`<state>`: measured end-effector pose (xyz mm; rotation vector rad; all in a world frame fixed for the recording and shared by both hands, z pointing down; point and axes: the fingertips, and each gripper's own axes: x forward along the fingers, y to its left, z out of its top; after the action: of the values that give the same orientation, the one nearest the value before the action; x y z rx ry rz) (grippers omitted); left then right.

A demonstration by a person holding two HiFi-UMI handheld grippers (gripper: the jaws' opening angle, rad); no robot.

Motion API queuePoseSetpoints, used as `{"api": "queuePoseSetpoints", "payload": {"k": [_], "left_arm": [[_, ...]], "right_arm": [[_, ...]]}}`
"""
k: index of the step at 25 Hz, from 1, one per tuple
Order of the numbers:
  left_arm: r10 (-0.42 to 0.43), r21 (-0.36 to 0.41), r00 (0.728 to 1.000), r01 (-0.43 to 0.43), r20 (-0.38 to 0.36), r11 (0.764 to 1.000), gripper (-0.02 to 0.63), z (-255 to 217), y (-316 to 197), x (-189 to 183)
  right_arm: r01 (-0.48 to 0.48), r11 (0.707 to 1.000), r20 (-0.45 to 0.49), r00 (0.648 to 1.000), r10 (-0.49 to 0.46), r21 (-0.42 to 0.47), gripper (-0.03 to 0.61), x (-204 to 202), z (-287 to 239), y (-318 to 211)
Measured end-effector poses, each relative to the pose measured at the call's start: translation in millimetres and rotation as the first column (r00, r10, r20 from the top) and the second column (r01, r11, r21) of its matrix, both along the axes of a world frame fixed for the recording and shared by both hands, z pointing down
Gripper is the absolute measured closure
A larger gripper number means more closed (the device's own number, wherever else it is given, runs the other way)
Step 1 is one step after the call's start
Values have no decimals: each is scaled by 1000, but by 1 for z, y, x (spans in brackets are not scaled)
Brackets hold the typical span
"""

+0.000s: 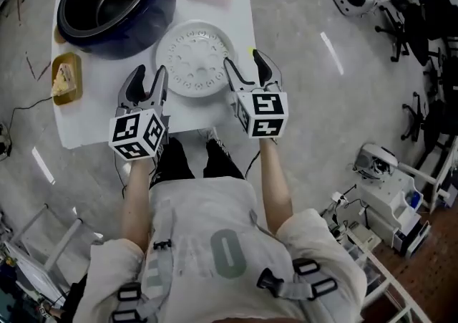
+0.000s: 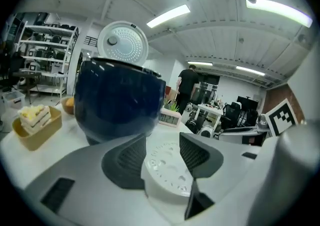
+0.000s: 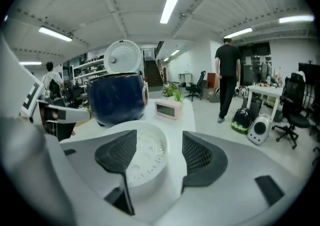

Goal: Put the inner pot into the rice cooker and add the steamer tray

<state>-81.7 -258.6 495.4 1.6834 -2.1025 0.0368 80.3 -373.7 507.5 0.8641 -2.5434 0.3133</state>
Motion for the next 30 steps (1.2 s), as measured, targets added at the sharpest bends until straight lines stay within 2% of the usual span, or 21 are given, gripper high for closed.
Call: {"api": "queuePoseSetpoints", "payload": {"k": [6, 12, 17, 20, 26, 30], "left_arm": [[-51, -108, 997, 45, -56, 993, 402, 41, -3, 20], [-119, -164, 987, 100, -111, 981, 402, 67, 4, 33], [-144, -198, 980, 114, -140, 973, 421, 81, 7, 38], [-145, -196, 981, 119, -128, 973, 433, 82, 7, 37], [-139, -208, 986, 118, -90, 971, 439, 83, 12, 35], [-133, -185, 987, 115, -85, 976, 439, 68, 5, 40]], "right_arm": [[-9, 985, 68, 998, 20, -171, 309, 8, 38, -1], [10, 969, 55, 998, 3, -246, 319, 5, 61, 2], [49, 979, -1, 999, -51, -196, 326, -1, 71, 7], [74, 982, -14, 997, -78, -173, 356, -5, 73, 11], [92, 985, -33, 995, -98, -148, 357, -7, 75, 15], [92, 986, -26, 995, -96, -137, 354, 1, 59, 12]]}}
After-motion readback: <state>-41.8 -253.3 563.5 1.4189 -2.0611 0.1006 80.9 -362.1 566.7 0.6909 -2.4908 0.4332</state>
